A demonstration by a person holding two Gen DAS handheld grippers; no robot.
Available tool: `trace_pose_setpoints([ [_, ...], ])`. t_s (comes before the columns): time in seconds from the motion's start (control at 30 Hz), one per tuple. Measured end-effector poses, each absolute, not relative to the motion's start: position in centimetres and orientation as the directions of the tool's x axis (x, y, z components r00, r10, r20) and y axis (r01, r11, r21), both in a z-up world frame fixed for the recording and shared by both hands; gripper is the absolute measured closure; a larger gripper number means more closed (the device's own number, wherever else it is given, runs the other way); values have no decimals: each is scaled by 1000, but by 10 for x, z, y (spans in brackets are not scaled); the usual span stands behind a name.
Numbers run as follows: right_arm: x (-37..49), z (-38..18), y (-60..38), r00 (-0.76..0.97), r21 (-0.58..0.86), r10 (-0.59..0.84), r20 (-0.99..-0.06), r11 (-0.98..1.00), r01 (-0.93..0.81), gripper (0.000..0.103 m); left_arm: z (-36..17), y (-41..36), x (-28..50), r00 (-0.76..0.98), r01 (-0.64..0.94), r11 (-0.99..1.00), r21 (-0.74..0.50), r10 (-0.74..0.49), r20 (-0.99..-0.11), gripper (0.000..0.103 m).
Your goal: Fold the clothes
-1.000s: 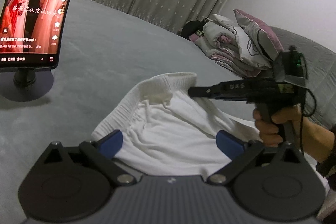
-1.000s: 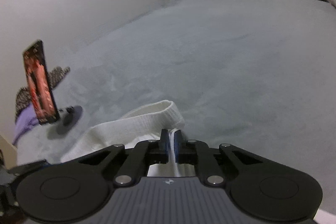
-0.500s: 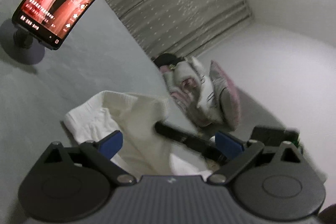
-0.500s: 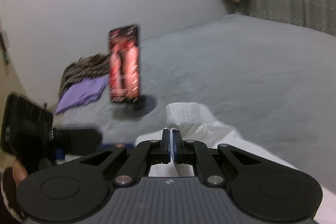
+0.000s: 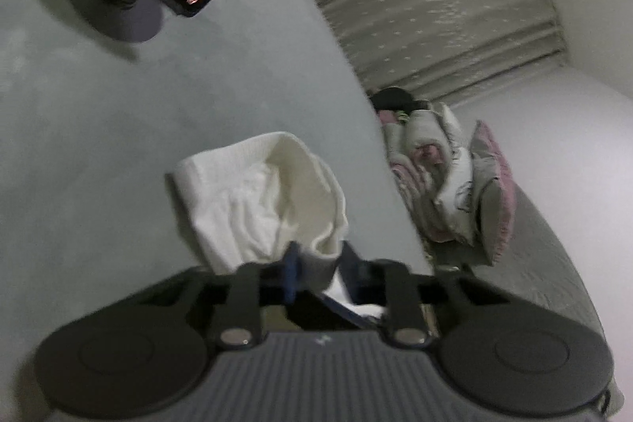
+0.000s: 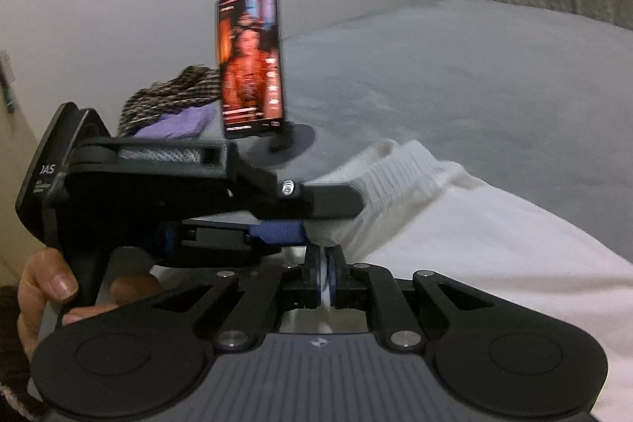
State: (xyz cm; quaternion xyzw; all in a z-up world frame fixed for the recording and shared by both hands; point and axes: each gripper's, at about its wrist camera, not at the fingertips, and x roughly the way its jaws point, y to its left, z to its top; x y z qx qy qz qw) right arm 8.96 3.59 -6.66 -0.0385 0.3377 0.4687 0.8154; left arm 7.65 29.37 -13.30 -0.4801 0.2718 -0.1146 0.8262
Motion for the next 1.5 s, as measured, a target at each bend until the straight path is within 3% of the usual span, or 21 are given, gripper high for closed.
trace_pose_setpoints([
  [0.03, 89, -65, 30, 341, 259, 733, -588, 570, -780, 89, -134, 293, 78, 825, -89, 521, -849, -440, -356, 86],
  [0.1, 87, -62, 16, 366, 268, 720, -590, 602, -752, 70, -131, 291, 79, 826, -107, 547, -830, -416, -381, 86],
  [0.17, 86, -58, -3, 404, 275, 697, -592, 646, -712, 64, -128, 289, 78, 825, -116, 576, -809, -397, -401, 86],
  [0.43, 100, -45, -104, 579, 301, 505, -640, 859, -415, 64, -113, 279, 69, 813, -152, 664, -733, -338, -474, 68],
  [0.67, 118, -40, -192, 664, 385, 358, -656, 916, -113, 60, -98, 268, 52, 807, -174, 742, -647, -269, -526, 67],
  [0.77, 134, -44, -220, 667, 427, 292, -685, 903, 44, 56, -91, 262, 53, 800, -200, 764, -613, -234, -552, 70],
  [0.83, 145, -51, -235, 656, 473, 285, -699, 872, 125, 53, -90, 262, 52, 790, -219, 766, -604, -224, -571, 80],
  [0.9, 156, -59, -247, 645, 513, 285, -709, 836, 194, 52, -91, 263, 55, 780, -242, 760, -603, -217, -587, 84],
  [1.07, 176, -68, -265, 668, 581, 279, -690, 763, 282, 52, -92, 272, 61, 770, -284, 747, -601, -196, -607, 92],
  [1.17, 187, -70, -270, 682, 588, 262, -683, 752, 299, 56, -88, 278, 66, 771, -302, 738, -604, -183, -610, 93],
  [1.23, 194, -71, -273, 691, 592, 251, -678, 744, 310, 88, -82, 283, 70, 776, -306, 729, -613, -182, -604, 94],
  [1.27, 197, -71, -274, 695, 594, 245, -675, 740, 316, 92, -79, 286, 72, 779, -305, 724, -619, -184, -599, 94],
  [1.5, 162, -19, -265, 821, 542, 191, -538, 824, 164, 93, -51, 299, 83, 802, -267, 723, -637, -200, -563, 94],
])
